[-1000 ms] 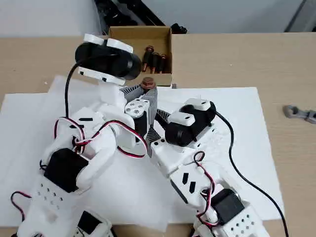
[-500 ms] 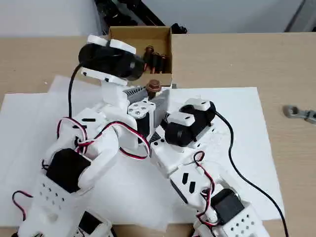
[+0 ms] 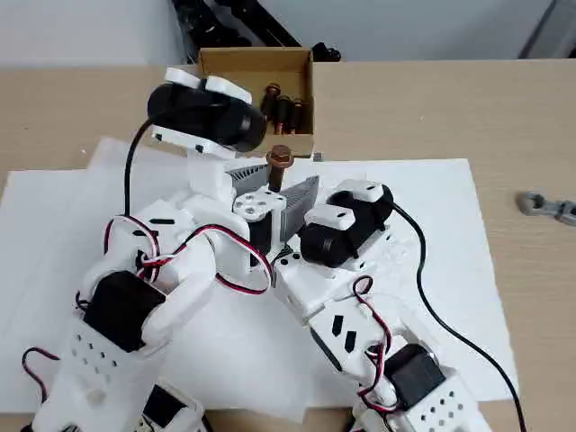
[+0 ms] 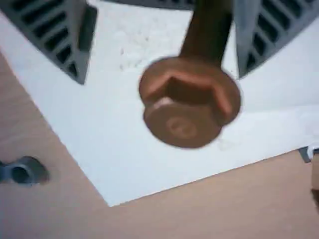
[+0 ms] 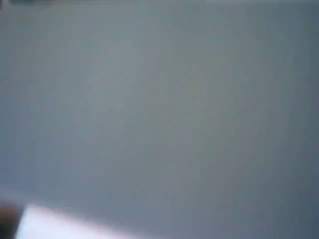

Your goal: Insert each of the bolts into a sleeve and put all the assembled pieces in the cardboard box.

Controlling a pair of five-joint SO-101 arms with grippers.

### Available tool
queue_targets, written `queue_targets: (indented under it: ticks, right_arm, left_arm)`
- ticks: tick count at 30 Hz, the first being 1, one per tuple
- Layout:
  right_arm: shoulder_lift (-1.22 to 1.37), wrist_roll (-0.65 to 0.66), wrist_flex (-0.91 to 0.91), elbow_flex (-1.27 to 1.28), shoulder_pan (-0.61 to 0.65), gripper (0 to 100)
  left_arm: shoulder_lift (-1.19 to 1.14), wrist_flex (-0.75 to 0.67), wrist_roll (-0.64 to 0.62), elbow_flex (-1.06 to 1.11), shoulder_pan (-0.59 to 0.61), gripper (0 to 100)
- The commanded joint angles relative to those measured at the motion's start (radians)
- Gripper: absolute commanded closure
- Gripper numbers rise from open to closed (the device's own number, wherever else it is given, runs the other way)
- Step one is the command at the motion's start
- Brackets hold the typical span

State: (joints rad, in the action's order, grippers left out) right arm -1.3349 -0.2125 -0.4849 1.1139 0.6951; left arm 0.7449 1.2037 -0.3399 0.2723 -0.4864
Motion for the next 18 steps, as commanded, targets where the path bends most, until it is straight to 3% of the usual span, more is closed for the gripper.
queue_targets:
  ticks: [1,7,18]
  right_arm:
    - [0.001,0.015,0.019,-0.015,0.007,99.6]
    - [0.001,0.129,0.025,-0.015,0.007,99.6]
    - [0.007,0.129,0.036,-0.017,0.004,99.6]
  left_arm:
    - [0.02,0.005,0.012,-0.01,0.054,82]
    - [0.017,0.129,0.011,-0.134,0.075,82]
    - [0.014,0.236,0.014,-0.341,0.069,83]
